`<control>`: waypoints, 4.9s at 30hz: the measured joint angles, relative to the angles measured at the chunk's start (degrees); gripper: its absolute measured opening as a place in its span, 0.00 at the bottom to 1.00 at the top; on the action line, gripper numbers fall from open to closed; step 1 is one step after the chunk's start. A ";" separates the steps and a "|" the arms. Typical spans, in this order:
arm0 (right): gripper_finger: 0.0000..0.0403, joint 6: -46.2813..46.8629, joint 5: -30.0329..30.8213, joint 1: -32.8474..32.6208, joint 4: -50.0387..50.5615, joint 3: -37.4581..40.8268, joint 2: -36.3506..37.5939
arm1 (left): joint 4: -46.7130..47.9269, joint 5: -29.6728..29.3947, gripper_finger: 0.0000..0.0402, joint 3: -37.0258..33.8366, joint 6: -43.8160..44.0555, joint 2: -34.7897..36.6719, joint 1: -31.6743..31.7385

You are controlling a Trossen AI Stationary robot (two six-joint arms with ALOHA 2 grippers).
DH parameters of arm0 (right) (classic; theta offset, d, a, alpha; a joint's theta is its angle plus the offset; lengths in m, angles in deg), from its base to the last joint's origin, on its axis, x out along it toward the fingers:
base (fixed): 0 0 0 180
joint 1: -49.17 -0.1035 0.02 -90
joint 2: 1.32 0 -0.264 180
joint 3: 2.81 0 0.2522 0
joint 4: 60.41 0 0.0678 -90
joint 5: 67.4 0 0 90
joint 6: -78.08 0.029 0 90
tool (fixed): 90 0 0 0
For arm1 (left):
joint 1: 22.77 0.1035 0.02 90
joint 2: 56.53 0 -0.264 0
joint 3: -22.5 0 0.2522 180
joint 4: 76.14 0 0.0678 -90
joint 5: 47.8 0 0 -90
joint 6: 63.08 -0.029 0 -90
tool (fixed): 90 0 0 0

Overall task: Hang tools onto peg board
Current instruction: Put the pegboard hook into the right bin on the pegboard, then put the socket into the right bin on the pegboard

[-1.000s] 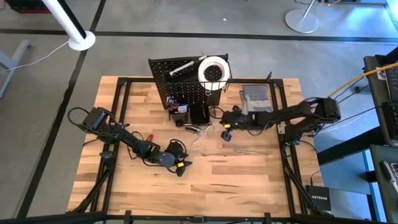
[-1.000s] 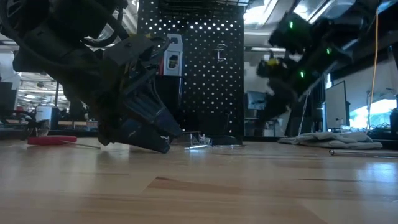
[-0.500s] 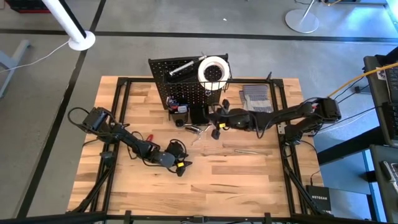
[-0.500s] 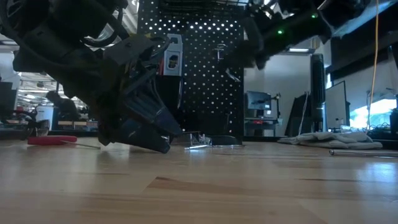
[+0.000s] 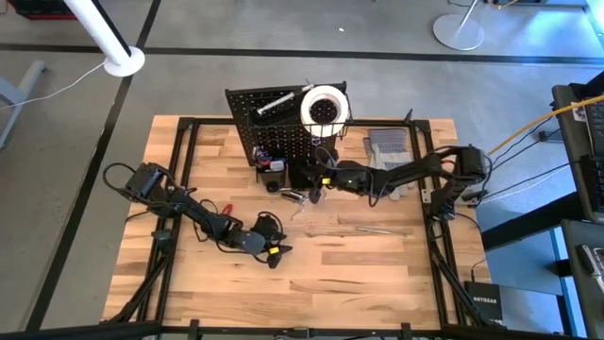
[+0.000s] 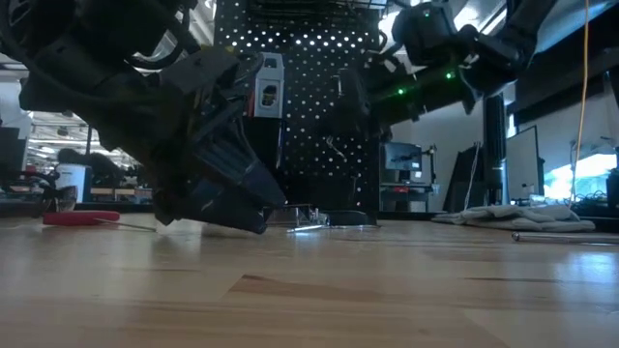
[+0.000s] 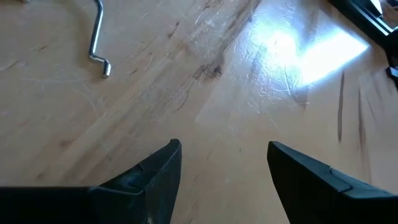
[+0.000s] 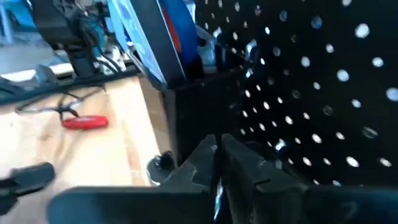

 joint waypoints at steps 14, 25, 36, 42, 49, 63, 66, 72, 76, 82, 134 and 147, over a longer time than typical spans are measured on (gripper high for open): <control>0.44 -1.38 -15.06 -1.00 13.55 -0.02 8.60 | 7.30 3.21 0.56 0.15 -0.07 2.34 0.20; 0.46 -1.95 -12.02 -11.29 26.44 0.91 10.71 | 9.68 -2.64 0.56 -0.02 -6.64 6.67 4.61; 0.46 -3.46 -2.57 -12.17 8.25 0.70 -7.00 | 9.16 -2.80 0.56 0.02 -13.28 6.43 6.31; 0.46 -8.05 -0.57 -12.17 2.16 -0.17 -12.91 | 9.09 -2.78 0.56 0.01 -13.00 6.40 4.75; 0.46 -10.67 6.70 -12.04 1.93 -4.08 -17.82 | 8.93 -2.81 0.56 0.04 -11.50 6.40 4.74; 0.46 -1.01 -0.54 -11.81 4.98 -5.86 -19.97 | 9.18 -2.80 0.56 0.04 -11.47 6.40 4.74; 0.46 0.42 -6.15 -12.59 5.26 -5.89 -19.75 | 9.31 -2.79 0.56 0.04 -12.62 6.40 4.74; 0.46 0.12 -10.19 -15.56 7.16 -5.64 -17.62 | 10.52 -2.64 0.56 0.03 -14.18 6.40 4.74; 0.46 -0.06 -10.42 -17.53 9.67 -5.53 -15.05 | 12.29 -2.62 0.56 0.02 -14.20 6.40 4.74; 0.46 -0.15 -8.44 -19.10 12.13 -5.57 -11.23 | 12.55 -2.84 0.56 0.02 -14.90 6.40 4.90; 0.20 7.18 -5.90 -12.61 11.06 -5.60 -14.06 | 13.24 -2.16 0.56 0.02 -24.23 5.11 6.24; 0.20 -1.03 6.99 -11.90 21.71 -5.70 2.60 | 28.87 -1.16 0.56 0.04 -16.21 11.84 1.53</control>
